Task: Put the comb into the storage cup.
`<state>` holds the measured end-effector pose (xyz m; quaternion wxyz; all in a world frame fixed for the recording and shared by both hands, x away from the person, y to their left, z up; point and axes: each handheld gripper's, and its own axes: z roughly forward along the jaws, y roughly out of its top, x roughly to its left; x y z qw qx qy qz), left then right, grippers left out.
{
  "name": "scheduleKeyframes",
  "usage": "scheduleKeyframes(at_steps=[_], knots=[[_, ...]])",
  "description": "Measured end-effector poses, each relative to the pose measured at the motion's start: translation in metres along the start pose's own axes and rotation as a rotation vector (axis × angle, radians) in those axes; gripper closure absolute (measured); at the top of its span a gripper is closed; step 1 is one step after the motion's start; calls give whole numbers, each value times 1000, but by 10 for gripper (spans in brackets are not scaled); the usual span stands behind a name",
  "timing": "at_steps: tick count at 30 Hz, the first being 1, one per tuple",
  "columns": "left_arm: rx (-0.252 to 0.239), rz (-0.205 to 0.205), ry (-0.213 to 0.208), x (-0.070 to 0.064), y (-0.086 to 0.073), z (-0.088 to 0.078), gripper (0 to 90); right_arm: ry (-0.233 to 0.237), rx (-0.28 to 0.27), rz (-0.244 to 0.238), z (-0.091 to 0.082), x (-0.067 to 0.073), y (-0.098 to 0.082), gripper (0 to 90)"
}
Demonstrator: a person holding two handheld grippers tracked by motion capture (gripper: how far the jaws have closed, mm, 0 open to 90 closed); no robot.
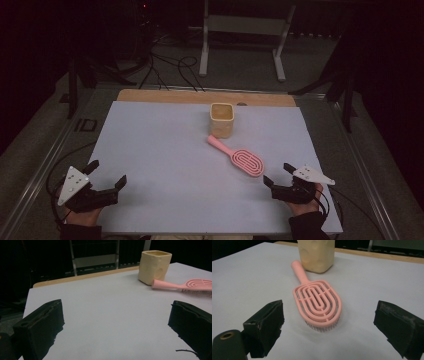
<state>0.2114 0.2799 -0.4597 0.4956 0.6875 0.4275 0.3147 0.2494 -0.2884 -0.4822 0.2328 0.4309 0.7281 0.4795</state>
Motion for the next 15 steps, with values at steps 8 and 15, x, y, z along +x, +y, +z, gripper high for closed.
scheduleKeyframes(at_steps=[8,15], knots=[[0,6,10,0,1,2,5,3,22,-1,10,0,5,95],[4,7,15,1,0,1,5,30,22,-25,21,7,20,111]])
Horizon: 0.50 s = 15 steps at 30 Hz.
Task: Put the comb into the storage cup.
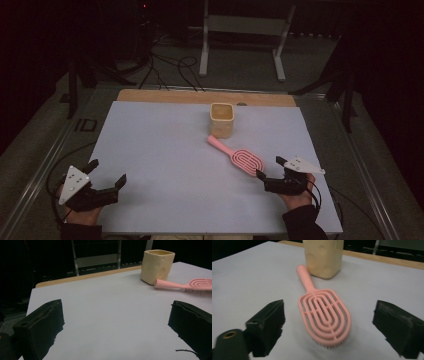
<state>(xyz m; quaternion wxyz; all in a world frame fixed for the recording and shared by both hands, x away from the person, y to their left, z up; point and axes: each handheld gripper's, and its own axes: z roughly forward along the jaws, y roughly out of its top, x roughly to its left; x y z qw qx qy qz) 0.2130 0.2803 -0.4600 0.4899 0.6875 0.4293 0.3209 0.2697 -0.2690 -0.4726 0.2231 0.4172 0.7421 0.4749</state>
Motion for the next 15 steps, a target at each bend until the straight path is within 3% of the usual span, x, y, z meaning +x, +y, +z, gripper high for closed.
scheduleKeyframes(at_steps=[15], knots=[[9,8,-6,-3,-1,3,5,26,3,-14,25,5,33,125]])
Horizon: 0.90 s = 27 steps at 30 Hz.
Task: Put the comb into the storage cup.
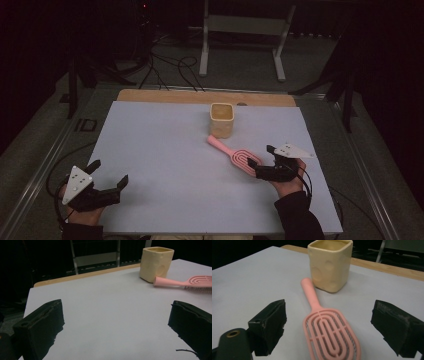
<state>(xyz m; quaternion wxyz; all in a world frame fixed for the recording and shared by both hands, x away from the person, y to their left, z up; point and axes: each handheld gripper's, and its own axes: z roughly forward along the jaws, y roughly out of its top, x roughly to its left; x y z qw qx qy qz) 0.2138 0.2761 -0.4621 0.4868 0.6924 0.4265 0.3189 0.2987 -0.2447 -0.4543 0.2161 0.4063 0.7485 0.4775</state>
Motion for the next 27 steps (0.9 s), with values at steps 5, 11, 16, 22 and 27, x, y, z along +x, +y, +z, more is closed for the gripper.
scheduleKeyframes(at_steps=[5,11,16,22,27], knots=[[3,1,1,0,-1,1,5,4,2,-1,9,2,7,131],[3,-3,-1,0,-1,1,6,-1,21,17,17,-1,7,143],[2,-4,-1,0,-2,1,6,-27,45,25,20,-7,3,171],[6,-2,-4,-1,-2,2,5,-47,79,49,26,-15,-3,249],[8,1,-5,-1,-2,3,6,-51,91,46,34,-17,-3,328]])
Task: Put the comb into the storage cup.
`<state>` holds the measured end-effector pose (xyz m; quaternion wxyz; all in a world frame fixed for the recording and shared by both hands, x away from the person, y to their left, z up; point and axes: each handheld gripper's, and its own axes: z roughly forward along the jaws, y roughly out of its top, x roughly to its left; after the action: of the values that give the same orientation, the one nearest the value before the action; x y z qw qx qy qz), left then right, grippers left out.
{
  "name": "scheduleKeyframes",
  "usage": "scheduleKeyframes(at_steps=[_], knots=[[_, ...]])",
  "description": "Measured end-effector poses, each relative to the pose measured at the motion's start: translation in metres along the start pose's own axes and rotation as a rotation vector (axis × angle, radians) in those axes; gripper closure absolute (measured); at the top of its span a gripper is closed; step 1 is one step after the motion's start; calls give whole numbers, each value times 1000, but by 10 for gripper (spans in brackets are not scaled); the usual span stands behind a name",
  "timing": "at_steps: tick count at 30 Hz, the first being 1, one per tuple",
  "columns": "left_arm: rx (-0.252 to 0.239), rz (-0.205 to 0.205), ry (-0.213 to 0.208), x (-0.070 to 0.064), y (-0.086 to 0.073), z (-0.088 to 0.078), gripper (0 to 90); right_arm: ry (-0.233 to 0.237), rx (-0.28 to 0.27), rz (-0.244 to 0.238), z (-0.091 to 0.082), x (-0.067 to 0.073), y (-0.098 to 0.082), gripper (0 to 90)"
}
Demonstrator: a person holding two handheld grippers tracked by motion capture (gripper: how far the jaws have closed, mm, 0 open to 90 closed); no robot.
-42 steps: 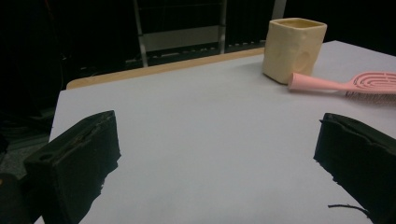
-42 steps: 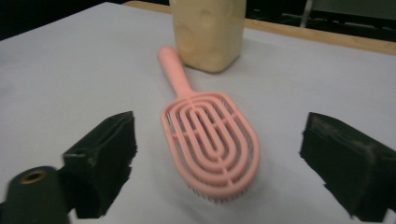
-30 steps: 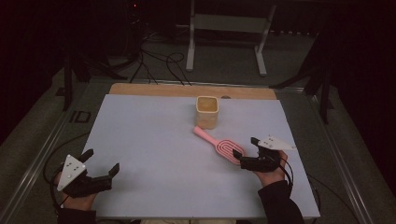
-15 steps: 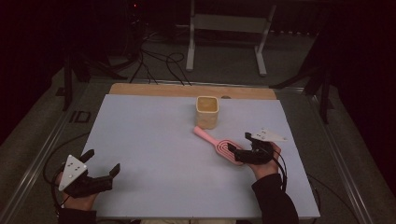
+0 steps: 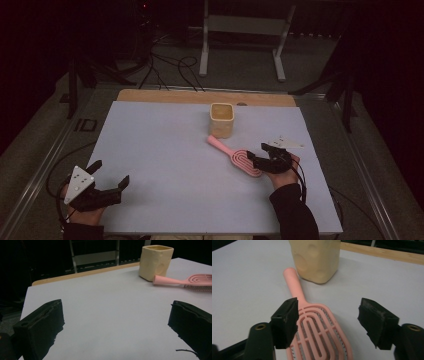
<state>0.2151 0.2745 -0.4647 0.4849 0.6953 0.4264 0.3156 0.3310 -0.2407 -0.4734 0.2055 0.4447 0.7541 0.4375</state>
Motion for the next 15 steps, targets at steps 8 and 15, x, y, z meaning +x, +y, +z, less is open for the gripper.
scheduleKeyframes(at_steps=[8,15], knots=[[0,-5,-1,0,0,0,6,13,8,41,14,-2,1,438],[4,1,-2,0,-1,1,6,10,18,42,17,2,7,548]])
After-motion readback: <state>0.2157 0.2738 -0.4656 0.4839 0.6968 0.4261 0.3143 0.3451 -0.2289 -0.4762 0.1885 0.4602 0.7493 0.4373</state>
